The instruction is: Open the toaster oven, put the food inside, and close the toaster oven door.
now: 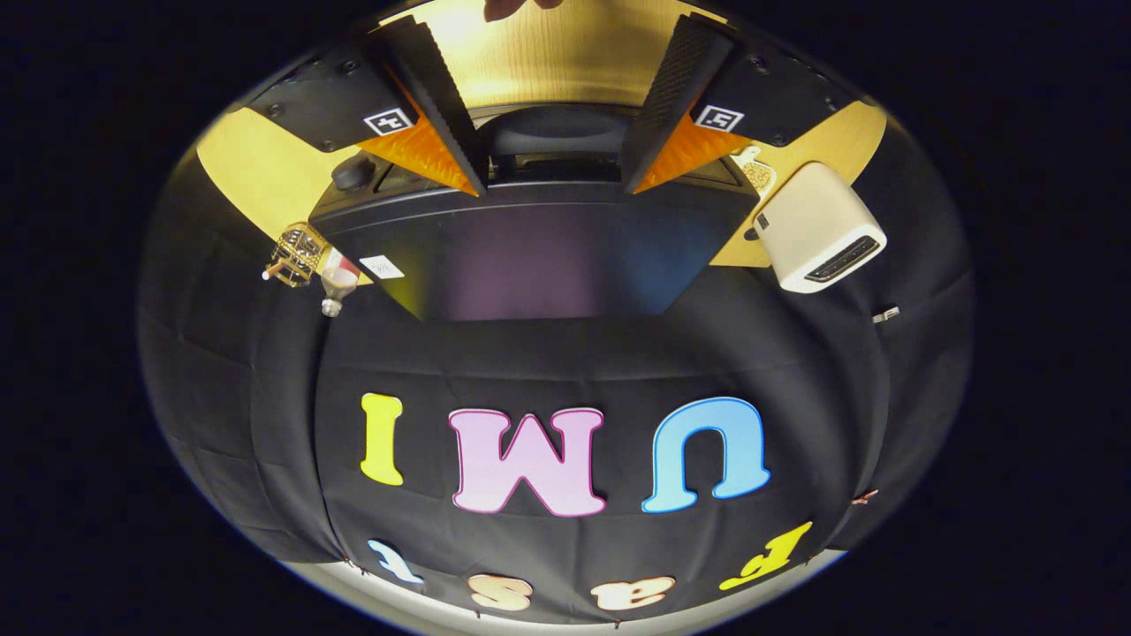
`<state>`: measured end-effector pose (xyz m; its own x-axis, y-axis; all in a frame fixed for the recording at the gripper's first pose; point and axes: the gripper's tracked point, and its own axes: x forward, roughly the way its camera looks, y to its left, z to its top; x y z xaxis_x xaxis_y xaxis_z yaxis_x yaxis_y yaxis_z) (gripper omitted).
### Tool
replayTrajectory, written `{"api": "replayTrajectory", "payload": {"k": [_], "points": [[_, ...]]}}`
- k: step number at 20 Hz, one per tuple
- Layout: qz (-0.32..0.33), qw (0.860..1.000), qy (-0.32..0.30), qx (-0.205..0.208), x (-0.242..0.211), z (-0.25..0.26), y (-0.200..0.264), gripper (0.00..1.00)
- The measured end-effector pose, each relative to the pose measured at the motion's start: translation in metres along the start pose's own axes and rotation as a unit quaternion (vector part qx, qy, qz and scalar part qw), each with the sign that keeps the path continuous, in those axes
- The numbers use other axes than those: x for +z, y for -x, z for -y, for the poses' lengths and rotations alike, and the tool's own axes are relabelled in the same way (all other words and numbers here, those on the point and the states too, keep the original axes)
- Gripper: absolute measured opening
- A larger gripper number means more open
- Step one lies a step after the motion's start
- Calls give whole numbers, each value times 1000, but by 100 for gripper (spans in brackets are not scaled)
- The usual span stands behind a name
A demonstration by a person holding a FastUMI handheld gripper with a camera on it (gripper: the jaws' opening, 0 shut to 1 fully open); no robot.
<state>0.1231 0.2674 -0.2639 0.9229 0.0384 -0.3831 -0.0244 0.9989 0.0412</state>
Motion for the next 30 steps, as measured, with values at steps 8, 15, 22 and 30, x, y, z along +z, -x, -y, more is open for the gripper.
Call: {"api": "replayTrajectory", "payload": {"k": [8, 15, 22, 30], "points": [[-15, 1000, -3, -7, -14, -1, 25, 99], [-67, 997, -23, 5, -56, 0, 64, 99], [-122, 992, -3, 9, -106, 2, 89, 99], [-186, 982, -13, 18, -156, -1, 106, 100]]}}
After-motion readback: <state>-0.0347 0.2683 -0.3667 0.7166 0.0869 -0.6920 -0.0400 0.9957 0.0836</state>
